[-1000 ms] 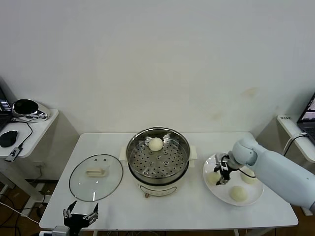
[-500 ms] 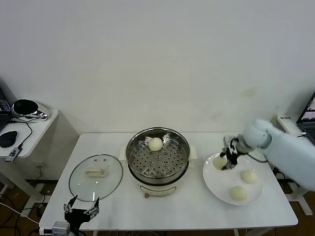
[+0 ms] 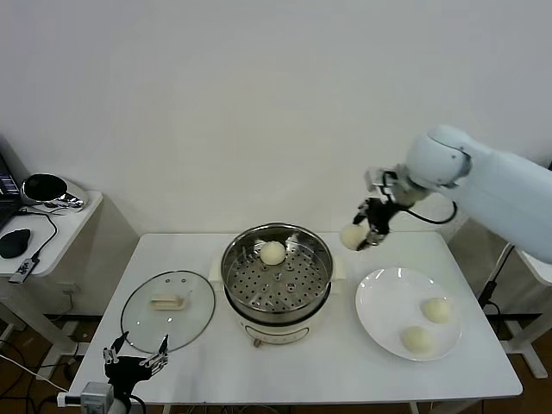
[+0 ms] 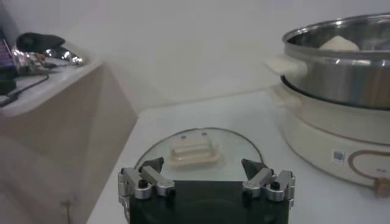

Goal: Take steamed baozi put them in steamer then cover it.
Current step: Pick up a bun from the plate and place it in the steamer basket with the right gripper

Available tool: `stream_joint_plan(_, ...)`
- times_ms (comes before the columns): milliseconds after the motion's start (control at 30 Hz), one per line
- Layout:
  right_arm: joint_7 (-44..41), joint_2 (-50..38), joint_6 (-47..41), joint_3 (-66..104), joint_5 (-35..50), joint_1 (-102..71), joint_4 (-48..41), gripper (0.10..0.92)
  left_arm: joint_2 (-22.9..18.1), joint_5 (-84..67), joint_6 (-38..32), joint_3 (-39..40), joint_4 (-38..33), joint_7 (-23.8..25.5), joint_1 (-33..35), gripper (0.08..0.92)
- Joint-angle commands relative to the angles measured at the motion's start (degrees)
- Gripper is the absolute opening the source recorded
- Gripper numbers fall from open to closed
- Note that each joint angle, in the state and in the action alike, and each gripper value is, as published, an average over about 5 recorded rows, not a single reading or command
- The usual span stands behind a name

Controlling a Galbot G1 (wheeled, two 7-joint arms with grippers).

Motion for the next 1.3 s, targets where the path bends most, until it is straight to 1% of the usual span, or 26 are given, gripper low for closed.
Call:
stream_joint_plan(33,-0.9,17.8,-2.7,-4.8,4.6,4.5,-7.0,0.568,-0.5,0.1,0.0,-0.6,-1.6,-0.1,0.1,0.823)
stream_joint_plan(233,-1.1,24.5,-3.1,-5.5,3.2,1.2,-12.6,0.568,-0.8,0.2,0.0,-0.7,-2.5,-0.2,0.6,0.823)
stream_joint_plan(733,-0.9,33.7,-2.8,-5.1,-0.4,-7.0,-24.4,0.568,-0.7,-0.4,0.4,-0.6,-2.2,0.1,-0.6,0.823)
stream_joint_plan(933,-0.6,35.6,-2.6,-4.7,-1.9,-9.7,-26.0,0.568,-0.8,-0.6,0.5,-0.5,-2.0,0.1,-0.7,0.823)
stream_joint_plan(1300,1.9,36.3,-2.3,-4.0,-2.9,-12.9,-26.9,0.568,-0.4,-0.7,0.5,-0.3,-1.4,0.2,-1.0,0.823)
